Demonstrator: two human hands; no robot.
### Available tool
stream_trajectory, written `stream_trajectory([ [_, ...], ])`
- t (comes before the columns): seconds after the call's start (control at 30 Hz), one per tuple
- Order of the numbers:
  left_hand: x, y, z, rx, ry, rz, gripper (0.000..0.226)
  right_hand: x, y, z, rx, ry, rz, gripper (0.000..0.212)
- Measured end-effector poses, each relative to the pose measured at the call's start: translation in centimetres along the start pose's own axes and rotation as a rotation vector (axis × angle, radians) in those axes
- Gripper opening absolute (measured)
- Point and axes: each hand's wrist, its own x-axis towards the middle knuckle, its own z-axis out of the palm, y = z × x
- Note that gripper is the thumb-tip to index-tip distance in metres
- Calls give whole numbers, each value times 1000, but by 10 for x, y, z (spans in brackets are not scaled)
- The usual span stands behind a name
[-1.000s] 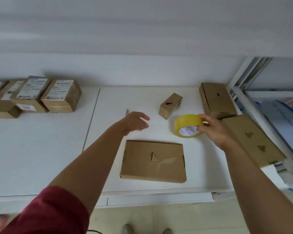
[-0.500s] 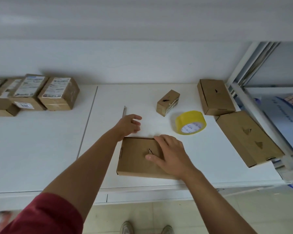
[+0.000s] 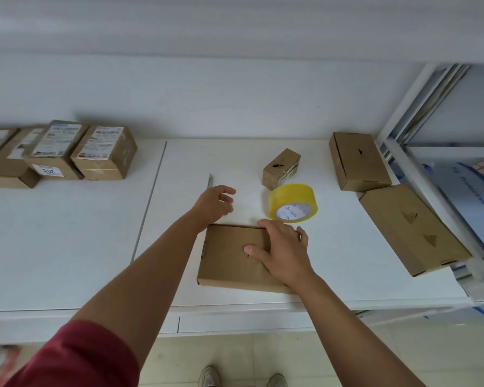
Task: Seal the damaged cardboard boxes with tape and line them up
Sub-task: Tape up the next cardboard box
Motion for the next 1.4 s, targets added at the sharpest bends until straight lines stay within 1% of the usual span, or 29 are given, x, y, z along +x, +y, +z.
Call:
stream_trajectory([
  [0.03, -1, 0, 1, -5, -3, 2, 40, -2, 0, -1, 4, 5, -13, 59],
  [0.07, -1, 0, 2, -10, -5, 5, 40, -4, 0, -4, 23, 43, -40, 53],
  [0.1, -1, 1, 3, -19, -4, 7, 40, -6, 1, -7, 37, 150, -85, 46],
  [0.13, -1, 1, 3, -28, -4, 8, 40, -6, 3, -11, 11, 313, -132, 40],
  [0.17, -1, 2, 3, -33, -5, 11, 40, -5, 4, -16, -43, 470, -144, 35],
  [0.2, -1, 3, 3, -33, -6, 12, 39, 0, 6, -22, -98, 569, -126, 37],
  [0.23, -1, 4, 2, -28, -8, 13, 39, 6, 6, -30, -148, 566, -86, 44],
  [0.3, -2, 5, 3, -17, -5, 15, 39, 23, 11, -42, -223, 394, -10, 60],
  [0.37, -4, 6, 3, -18, 2, 13, 40, 38, 19, -48, -273, 216, 44, 61],
  [0.4, -5, 6, 3, -17, 6, 12, 39, 43, 24, -50, -275, 178, 70, 59],
  [0.43, -6, 6, 2, -8, 11, 9, 39, 46, 28, -51, -249, 176, 100, 57],
  [0.5, -7, 5, 0, 18, 22, -9, 40, 48, 36, -55, -153, 242, 160, 54],
  [0.57, -9, 5, 0, 62, 34, -25, 43, 48, 43, -55, -84, 294, 168, 52],
  [0.63, -10, 6, 0, 111, 46, -37, 46, 52, 50, -56, -13, 288, 176, 53],
  [0.7, -12, 8, 1, 122, 60, -76, 47, 58, 58, -55, 106, 273, 228, 54],
  [0.77, -14, 11, 2, 149, 82, -109, 44, 60, 68, -52, 239, 229, 295, 56],
  [0.83, -16, 17, 7, 173, 119, -93, 38, 58, 76, -46, 369, 200, 373, 55],
  [0.87, -17, 21, 12, 176, 137, -67, 37, 55, 78, -43, 447, 209, 430, 58],
  [0.93, -18, 28, 23, 199, 153, -12, 38, 48, 76, -39, 574, 251, 558, 72],
  [0.97, -19, 31, 28, 192, 152, -5, 38, 42, 72, -36, 593, 262, 602, 74],
  [1.0, -19, 33, 32, 151, 146, -11, 38, 33, 67, -31, 581, 252, 623, 72],
  [1.03, -18, 35, 36, 103, 139, -21, 38, 23, 61, -25, 556, 210, 618, 66],
  [1.1, -17, 38, 37, 64, 121, -35, 38, 3, 44, -14, 483, 58, 558, 55],
  [1.17, -17, 40, 34, 72, 100, -44, 39, -4, 26, -1, 429, -44, 477, 52],
  [1.27, -23, 44, 24, 110, 75, -41, 38, 2, -2, 12, 412, -53, 387, 53],
  [1.4, -34, 43, 9, 152, 20, -52, 40, 15, -36, 22, 448, -43, 349, 68],
])
